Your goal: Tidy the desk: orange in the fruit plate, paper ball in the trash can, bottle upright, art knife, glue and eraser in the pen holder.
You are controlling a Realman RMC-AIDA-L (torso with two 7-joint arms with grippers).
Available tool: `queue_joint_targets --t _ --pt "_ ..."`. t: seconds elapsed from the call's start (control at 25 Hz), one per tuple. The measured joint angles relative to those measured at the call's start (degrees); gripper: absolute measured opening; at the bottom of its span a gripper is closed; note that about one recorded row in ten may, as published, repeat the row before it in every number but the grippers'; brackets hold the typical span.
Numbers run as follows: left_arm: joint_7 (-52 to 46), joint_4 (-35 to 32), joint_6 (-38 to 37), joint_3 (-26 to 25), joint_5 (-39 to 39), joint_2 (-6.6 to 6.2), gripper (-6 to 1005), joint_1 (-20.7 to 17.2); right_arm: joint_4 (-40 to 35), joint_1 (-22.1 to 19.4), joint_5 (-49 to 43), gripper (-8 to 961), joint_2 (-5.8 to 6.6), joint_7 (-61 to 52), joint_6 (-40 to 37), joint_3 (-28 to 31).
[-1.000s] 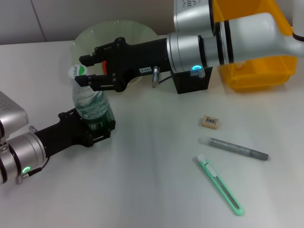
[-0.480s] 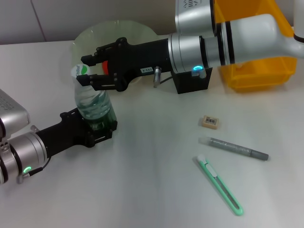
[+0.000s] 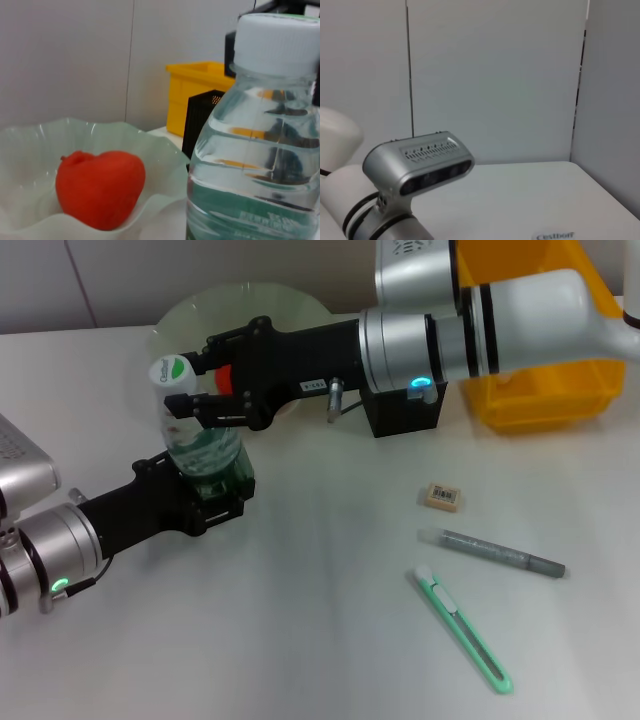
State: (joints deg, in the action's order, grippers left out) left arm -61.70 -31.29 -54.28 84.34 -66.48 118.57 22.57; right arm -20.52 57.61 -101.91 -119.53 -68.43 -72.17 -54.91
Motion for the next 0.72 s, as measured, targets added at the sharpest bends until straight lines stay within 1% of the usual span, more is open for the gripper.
queue_joint_targets --t 0.72 --pt "-0.2 0.0 -1.0 0.6 -0.1 0.0 779 -0.6 -1.0 -0.9 1.5 447 0.13 -0.3 0.0 -0.5"
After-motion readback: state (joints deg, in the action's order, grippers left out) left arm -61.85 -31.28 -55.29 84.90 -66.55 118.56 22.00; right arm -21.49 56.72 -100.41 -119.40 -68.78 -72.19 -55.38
